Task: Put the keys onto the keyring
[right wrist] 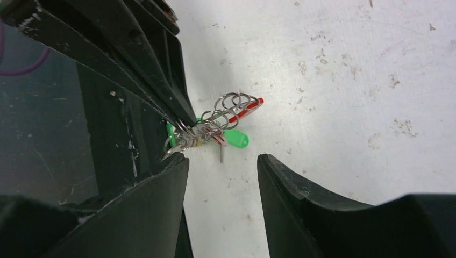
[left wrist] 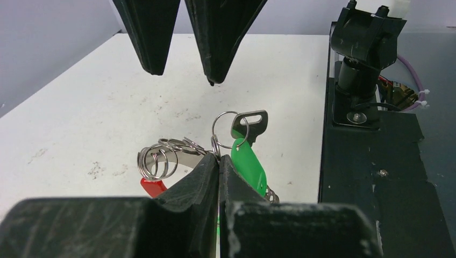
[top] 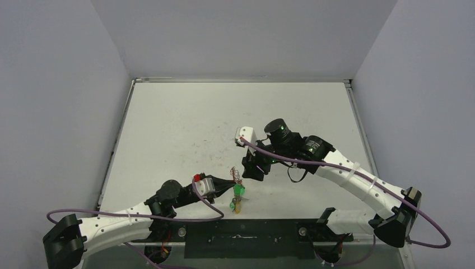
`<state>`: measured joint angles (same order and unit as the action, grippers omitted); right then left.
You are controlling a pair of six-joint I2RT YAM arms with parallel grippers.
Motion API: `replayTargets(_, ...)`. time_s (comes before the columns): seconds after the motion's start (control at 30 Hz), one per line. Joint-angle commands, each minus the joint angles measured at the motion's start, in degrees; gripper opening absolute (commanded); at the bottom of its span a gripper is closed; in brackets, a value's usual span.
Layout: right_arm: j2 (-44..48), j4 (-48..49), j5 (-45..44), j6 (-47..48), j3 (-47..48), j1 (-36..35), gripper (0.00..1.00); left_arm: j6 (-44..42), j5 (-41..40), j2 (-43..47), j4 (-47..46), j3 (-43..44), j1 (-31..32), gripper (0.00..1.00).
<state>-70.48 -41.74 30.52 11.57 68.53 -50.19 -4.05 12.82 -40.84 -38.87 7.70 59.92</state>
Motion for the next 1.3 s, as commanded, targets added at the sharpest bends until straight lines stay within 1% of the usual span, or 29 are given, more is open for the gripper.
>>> replayTargets(0.0,1.4,4.9,5.0,-4.6,-1.5,0.0,0.52,-1.4,-0.8,1.8,-7.8,-0.1,0.2,0.0)
replayTargets(0.1,2.3,7.4,6.1,-8.9,-3.2,0.0,0.56,-1.5,-1.3,2.2,-7.0,-0.2,0.2,0.0)
replayTargets(0.2,3.2,10.1,4.8,-14.0,-5.2,0.0,0.58,-1.6,-1.5,2.2,-6.7,-0.1,0.2,0.0)
replayTargets(0.3,3.3,11.8,3.3,-17.9,-6.9,0.0,0.57,-1.6,-1.6,1.9,-6.4,0.0,0.2,0.0)
replayTargets(0.4,3.2,13.8,3.1,-20.3,-8.3,0.0,0.53,-1.7,-1.5,1.6,-6.5,0.1,0.2,0.0)
replayTargets(0.43,3.0,14.3,3.5,-20.8,-8.5,0.0,0.49,-1.7,-1.5,1.6,-6.4,0.2,0.2,0.0)
replayTargets(0.47,2.9,14.5,3.8,-21.0,-8.6,0.0,0.43,-1.7,-1.5,1.6,-6.4,0.3,0.2,0.0)
replayTargets(0.5,2.8,14.4,4.2,-21.1,-8.5,0.0,0.35,-1.7,-1.5,1.7,-6.3,0.2,0.2,0.0)
replayTargets(0.57,2.6,14.0,4.2,-21.1,-8.5,0.0,0.17,-1.7,-1.6,2.0,-6.0,0.1,0.2,0.0)
replayTargets(0.6,2.5,13.7,4.0,-21.0,-8.5,0.0,0.09,-1.7,-1.7,2.1,-5.9,0.1,0.2,0.0)
replayTargets(0.67,2.5,12.9,3.6,-20.4,-8.6,0.0,0.01,-1.7,-1.9,2.3,-5.9,0.0,0.2,0.0)
replayTargets(0.87,1.8,10.4,2.2,-18.3,-8.9,0.2,0.0,-1.8,-1.8,2.8,-6.1,-0.1,0.2,0.0)
replayTargets(1.03,0.6,8.5,3.2,-16.0,-8.8,0.2,0.0,-1.8,-2.2,2.8,-6.8,-0.1,0.2,0.0)
replayTargets(1.13,0.8,9.4,3.8,-15.0,-9.7,-0.3,0.0,-1.6,-2.5,2.5,-7.3,-0.1,0.2,0.0)
replayTargets(1.27,2.4,11.3,1.5,-14.7,-11.3,-1.3,0.0,-1.3,-2.8,2.1,-7.6,0.0,0.2,0.0)
